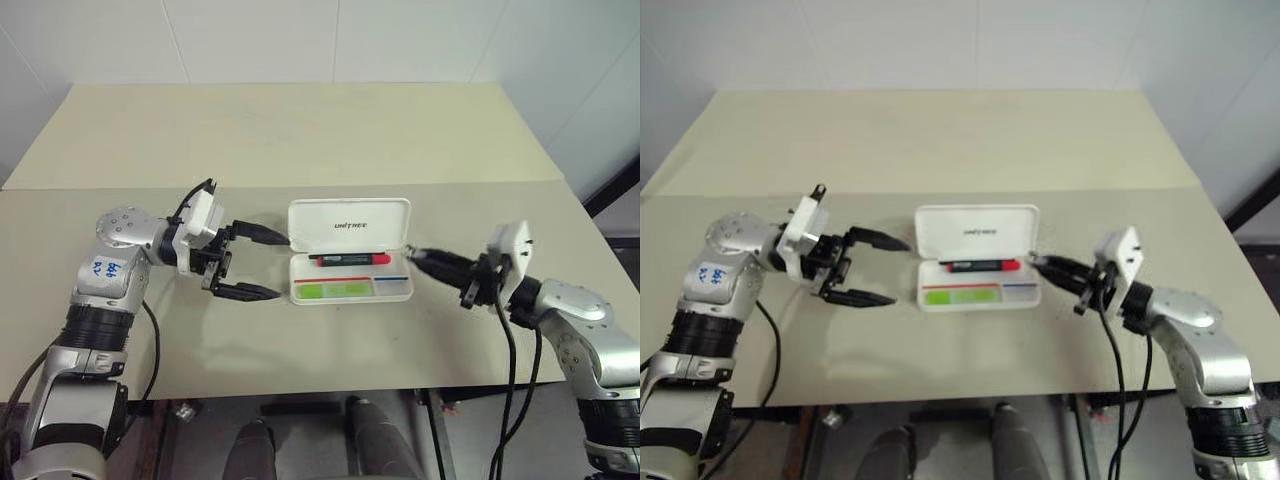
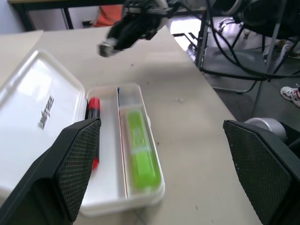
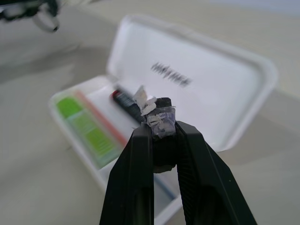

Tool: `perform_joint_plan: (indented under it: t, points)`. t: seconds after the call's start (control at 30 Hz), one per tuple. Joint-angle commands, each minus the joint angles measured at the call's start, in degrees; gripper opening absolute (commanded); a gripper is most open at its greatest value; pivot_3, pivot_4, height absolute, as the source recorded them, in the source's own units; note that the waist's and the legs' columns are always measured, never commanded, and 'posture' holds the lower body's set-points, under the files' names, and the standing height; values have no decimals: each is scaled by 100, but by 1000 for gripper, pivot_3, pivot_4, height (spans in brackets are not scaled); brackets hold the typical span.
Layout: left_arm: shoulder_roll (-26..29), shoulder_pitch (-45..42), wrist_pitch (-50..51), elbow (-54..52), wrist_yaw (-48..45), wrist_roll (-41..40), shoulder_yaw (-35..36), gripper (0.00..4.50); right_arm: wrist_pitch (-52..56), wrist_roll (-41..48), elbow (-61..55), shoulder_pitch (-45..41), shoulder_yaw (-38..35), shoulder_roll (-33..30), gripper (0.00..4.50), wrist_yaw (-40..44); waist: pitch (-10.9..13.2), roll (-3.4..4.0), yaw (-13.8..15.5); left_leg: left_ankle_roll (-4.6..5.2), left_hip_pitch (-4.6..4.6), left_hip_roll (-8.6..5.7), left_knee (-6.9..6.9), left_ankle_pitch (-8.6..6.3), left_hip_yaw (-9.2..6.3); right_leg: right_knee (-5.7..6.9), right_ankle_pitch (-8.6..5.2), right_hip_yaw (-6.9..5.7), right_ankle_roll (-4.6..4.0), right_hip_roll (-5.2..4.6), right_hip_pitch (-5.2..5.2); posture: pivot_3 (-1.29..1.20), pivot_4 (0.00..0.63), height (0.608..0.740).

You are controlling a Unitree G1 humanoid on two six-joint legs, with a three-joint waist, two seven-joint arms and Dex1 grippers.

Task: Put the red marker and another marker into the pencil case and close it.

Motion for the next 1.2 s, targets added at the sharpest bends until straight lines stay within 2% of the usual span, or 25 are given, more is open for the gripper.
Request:
perform_joint_plan:
  t: [0.03,0.37,0.63,0.87,1.03,1.13,1.2]
  points:
    - [133,128,-190,-12,-319,28,69,4500,-101,-219,128,-412,340,-217,340,568,0,0,0,0,0,0,0,0,0,0,1,0,0,0,0,0,150,740]
    - [182,394,-159,-329,-102,-52,144,4500,-749,-828,1631,-1288,864,-310,340,1786,1,-1,6,2,-10,0,-6,-1,0,-5,0,-1,3,0,-9,0,150,740]
    - [206,505,-115,-478,-9,-48,193,4500,-1083,-1009,2173,-1566,927,-177,340,2148,1,-1,-4,2,-6,0,-3,-1,0,2,1,-1,3,0,-8,0,150,740]
    - [175,443,-150,-403,-7,7,164,4500,-1113,-1021,2073,-1508,843,-136,2870,2109,1,-1,-4,2,-4,0,-2,-1,0,5,1,-1,3,0,-8,0,150,740]
    - [113,355,-198,-301,0,59,114,4500,-1127,-980,2009,-1477,767,-162,4468,2081,1,-1,-4,2,-4,0,-2,-1,0,5,1,-1,3,0,-8,0,150,740]
    - [79,293,-208,-240,2,77,109,4500,-1035,-791,1824,-1415,612,-199,4468,2094,1,-1,-3,2,-4,0,-2,-1,0,6,1,-1,3,0,-8,0,150,740]
    - [44,236,-214,-170,9,62,146,4500,-708,-282,1419,-1245,359,-241,4468,2233,1,-1,0,2,-4,0,-2,-1,0,6,1,-1,3,0,-8,0,150,740]
